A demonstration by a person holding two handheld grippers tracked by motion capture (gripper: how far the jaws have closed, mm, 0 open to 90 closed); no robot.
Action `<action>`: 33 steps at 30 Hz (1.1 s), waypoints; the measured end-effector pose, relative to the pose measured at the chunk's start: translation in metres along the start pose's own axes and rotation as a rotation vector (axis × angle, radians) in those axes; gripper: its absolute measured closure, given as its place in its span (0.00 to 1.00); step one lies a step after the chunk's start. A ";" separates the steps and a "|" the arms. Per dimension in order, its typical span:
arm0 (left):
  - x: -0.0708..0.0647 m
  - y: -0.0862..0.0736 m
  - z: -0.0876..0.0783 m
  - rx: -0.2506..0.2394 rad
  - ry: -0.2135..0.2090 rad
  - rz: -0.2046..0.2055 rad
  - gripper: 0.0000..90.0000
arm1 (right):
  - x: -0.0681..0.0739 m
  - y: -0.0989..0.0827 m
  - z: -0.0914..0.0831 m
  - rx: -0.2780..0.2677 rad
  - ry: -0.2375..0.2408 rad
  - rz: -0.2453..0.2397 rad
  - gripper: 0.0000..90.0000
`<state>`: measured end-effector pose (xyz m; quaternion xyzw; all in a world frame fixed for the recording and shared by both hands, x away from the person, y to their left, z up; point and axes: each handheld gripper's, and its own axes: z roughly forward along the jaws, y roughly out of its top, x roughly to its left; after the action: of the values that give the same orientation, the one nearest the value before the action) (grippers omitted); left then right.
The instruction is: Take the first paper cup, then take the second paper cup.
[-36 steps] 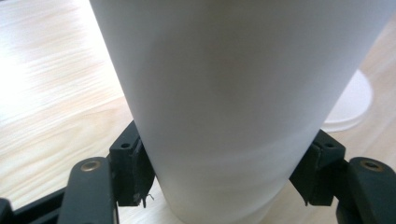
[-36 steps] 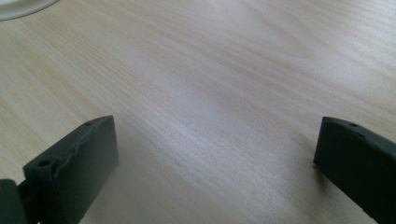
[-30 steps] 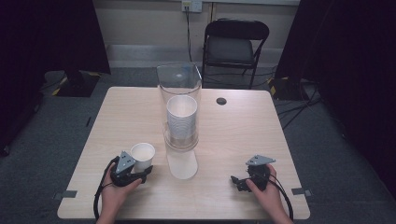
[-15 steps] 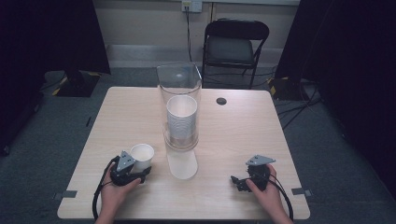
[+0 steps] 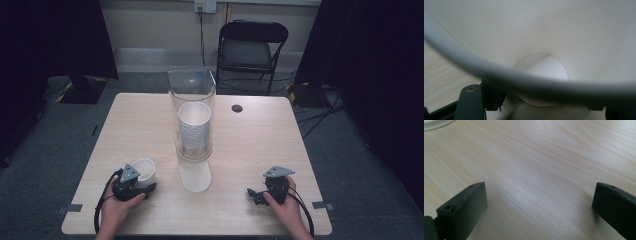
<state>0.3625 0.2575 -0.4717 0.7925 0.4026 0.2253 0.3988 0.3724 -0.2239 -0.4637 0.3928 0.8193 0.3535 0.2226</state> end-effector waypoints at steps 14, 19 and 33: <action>0.012 -0.023 -0.025 0.024 -0.023 0.024 0.17 | 0.000 0.000 0.000 0.000 -0.001 0.001 0.00; 0.016 -0.028 -0.032 0.027 -0.034 0.038 0.17 | 0.000 0.000 0.000 0.000 0.000 0.001 0.00; 0.011 -0.031 -0.035 0.026 -0.019 0.016 0.17 | 0.001 0.000 0.000 0.002 -0.009 0.010 0.00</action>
<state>0.3310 0.2937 -0.4766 0.8029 0.3954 0.2155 0.3906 0.3718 -0.2229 -0.4637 0.3987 0.8166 0.3520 0.2242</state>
